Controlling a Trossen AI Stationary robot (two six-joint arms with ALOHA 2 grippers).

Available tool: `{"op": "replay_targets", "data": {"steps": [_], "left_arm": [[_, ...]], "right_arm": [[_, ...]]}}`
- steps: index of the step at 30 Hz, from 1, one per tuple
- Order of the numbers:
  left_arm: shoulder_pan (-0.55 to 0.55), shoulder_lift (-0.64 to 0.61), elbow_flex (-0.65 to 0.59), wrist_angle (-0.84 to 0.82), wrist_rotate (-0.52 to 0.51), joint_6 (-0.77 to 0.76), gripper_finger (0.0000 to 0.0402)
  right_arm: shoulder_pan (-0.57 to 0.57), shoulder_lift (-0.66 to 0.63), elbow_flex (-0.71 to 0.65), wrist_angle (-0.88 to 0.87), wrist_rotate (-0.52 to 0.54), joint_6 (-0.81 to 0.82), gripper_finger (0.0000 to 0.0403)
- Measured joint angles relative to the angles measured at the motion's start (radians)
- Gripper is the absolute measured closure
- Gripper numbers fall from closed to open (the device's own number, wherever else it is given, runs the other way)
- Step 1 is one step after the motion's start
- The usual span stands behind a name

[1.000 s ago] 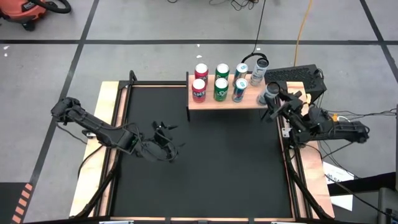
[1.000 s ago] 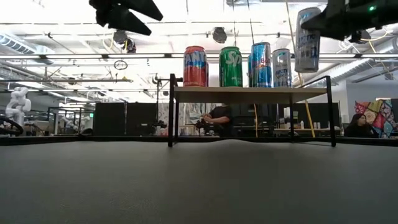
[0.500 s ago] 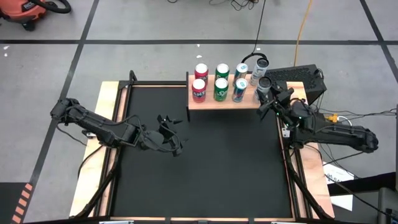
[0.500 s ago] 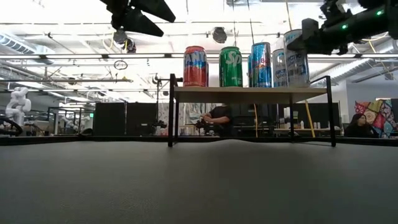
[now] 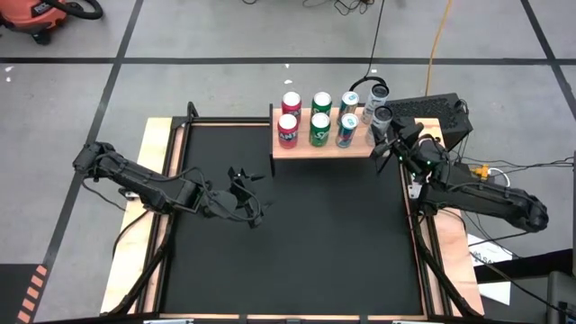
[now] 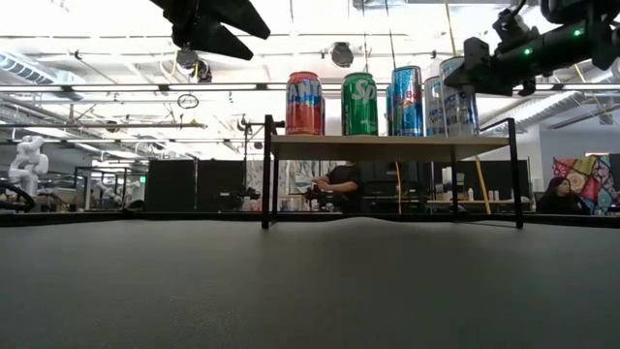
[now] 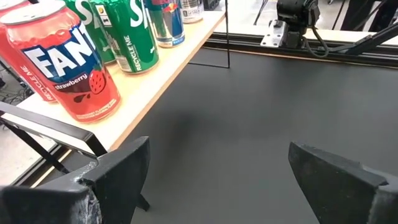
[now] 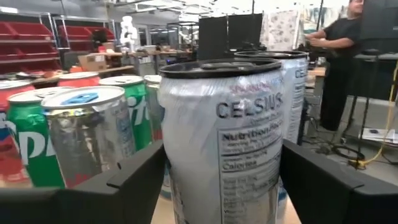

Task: Place canned beverage on shelf
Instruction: Put the white blue soda can on the shelf aligned with the other white blue soda can

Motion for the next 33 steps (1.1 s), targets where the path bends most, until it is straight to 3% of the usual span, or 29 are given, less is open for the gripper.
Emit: {"op": "replay_targets", "data": {"steps": [6,18,23,29,33], "left_arm": [[0.0,0.0,0.0,0.0,0.0,-0.001,0.002],[-0.001,0.0,-0.004,0.015,-0.063,0.029,0.002],[-0.019,-0.059,-0.124,0.191,-0.121,0.094,0.002],[-0.036,-0.178,-0.317,0.446,-0.109,0.175,0.0047],[-0.021,-0.229,-0.381,0.527,-0.095,0.192,0.0075]], "right_arm": [[-0.026,0.006,0.001,0.008,-0.069,0.02,0.0096],[-0.023,-0.077,0.002,0.009,-0.137,0.017,0.0093],[0.024,-0.197,0.002,-0.075,-0.202,0.076,0.0099],[0.1,-0.312,0.002,-0.112,-0.385,0.091,0.012],[0.137,-0.335,0.002,-0.133,-0.388,0.033,0.0136]]}}
